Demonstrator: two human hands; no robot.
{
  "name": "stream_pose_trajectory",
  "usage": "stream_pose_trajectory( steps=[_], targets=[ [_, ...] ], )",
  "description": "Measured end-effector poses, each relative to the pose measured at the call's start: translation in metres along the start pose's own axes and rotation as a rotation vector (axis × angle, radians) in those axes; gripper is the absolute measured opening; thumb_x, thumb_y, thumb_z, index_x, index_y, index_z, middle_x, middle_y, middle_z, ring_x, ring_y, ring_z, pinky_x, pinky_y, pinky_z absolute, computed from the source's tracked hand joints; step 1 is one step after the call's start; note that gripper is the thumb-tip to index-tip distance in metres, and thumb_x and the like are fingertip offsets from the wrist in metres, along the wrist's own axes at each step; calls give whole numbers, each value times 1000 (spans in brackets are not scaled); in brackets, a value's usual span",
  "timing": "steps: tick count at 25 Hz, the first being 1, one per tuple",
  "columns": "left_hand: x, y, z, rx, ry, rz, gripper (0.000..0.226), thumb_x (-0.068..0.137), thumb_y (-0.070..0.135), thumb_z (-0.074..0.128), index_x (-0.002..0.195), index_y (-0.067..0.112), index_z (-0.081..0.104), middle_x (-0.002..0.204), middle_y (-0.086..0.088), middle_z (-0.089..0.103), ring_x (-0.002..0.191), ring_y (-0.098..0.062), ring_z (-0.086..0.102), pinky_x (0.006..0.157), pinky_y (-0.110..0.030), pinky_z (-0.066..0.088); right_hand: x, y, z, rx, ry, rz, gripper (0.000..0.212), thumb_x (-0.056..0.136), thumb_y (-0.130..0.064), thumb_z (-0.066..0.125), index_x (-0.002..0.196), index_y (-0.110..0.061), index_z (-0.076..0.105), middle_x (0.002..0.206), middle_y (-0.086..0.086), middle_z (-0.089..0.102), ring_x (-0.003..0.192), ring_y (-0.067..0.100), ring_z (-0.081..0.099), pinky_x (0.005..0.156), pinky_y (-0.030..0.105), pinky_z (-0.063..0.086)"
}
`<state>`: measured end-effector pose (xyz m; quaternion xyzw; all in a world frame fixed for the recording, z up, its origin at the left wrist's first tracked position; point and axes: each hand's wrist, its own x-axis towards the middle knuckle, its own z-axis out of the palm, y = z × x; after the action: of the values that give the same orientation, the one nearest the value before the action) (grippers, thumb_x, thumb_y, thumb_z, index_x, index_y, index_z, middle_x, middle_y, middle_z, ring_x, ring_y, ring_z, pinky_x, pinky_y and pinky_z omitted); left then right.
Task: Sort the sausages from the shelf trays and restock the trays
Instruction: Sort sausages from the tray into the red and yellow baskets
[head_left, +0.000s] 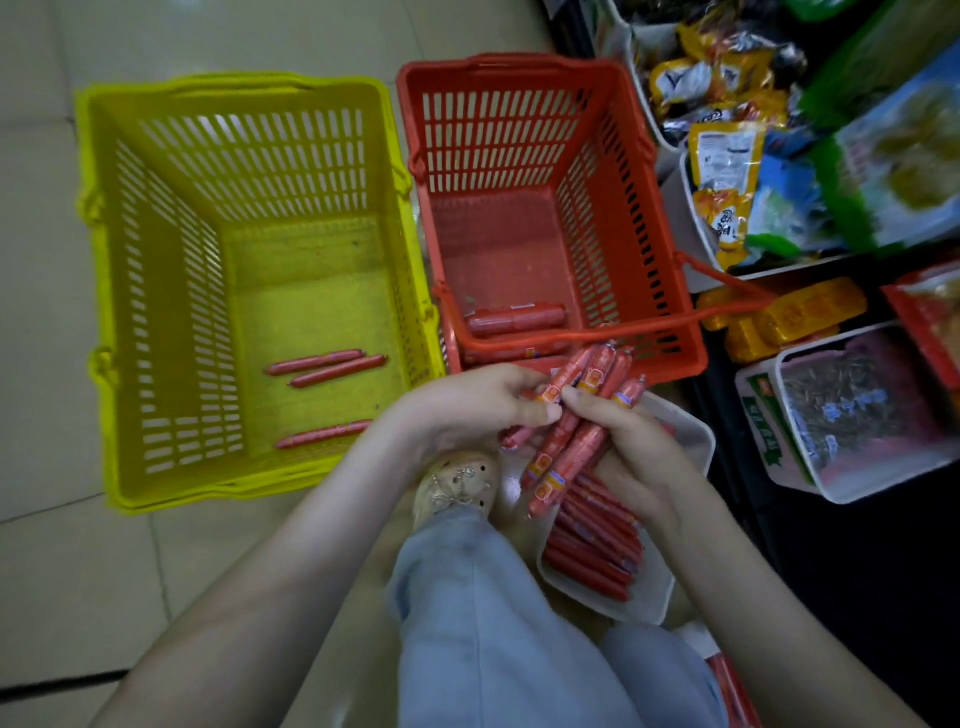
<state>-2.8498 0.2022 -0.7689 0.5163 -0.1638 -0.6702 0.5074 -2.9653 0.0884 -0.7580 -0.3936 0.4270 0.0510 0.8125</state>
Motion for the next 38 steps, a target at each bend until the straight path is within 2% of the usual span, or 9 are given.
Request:
stream_pose_trajectory(
  steps=[6,9,14,20,26,29,32,35,38],
  targets=[
    [-23,10,56,32,48,-110,36,95,7,54,131,11,51,98,-8,55,74,-14,57,66,-28,55,-61,2,-4,91,31,-18,30,85,-6,56,113,3,61,106,28,64,89,40,67,73,56,55],
    [-39,30,84,66,52,-12,39,94,6,54,132,17,49,90,2,57,70,-10,56,60,-25,51,-95,-14,-5,98,47,-149,17,85,0,54,100,2,63,88,16,71,76,27,71,63,46,59],
    [-72,66,90,270,222,220,44,94,6,55,132,22,40,84,8,53,60,2,50,50,-18,36,-111,-50,27,-46,-68,-431,20,85,7,54,100,-1,65,92,15,71,84,27,70,75,40,59],
    [-105,66,37,180,377,444,41,89,-13,51,121,12,48,104,4,61,83,8,62,76,-13,50,-76,-66,87,-410,-220,-679,25,81,8,65,102,-4,67,92,6,73,88,22,68,83,36,55],
    [-125,32,-32,170,625,400,22,87,-8,57,104,6,57,79,3,67,67,0,60,65,-16,46,-2,-40,139,-571,-353,-582,45,75,-11,71,112,11,57,94,31,66,67,29,66,53,33,56],
    [-125,10,-66,96,701,344,18,88,-3,59,102,8,61,85,-11,63,74,-19,57,67,-31,47,42,-20,159,-541,-362,-493,43,73,-14,72,107,11,62,103,31,65,85,29,65,76,44,55],
    [-125,-8,-96,51,791,240,10,89,-2,58,93,6,61,77,-13,59,60,-16,57,53,-24,46,86,0,175,-556,-326,-437,24,82,-5,68,105,3,63,94,17,67,86,23,63,84,41,51],
    [-127,-35,-138,70,962,131,6,87,4,63,88,10,62,67,-3,59,48,1,53,49,-18,41,134,21,182,-868,-190,-485,22,86,-4,63,105,-15,59,78,3,61,75,18,58,74,34,46],
    [-125,-67,-182,153,1138,28,9,75,28,72,78,21,67,72,-1,67,63,-13,59,65,-33,47,174,51,185,-1384,-245,-474,29,85,-14,66,112,-10,56,91,9,60,85,22,55,71,32,39]
  ],
)
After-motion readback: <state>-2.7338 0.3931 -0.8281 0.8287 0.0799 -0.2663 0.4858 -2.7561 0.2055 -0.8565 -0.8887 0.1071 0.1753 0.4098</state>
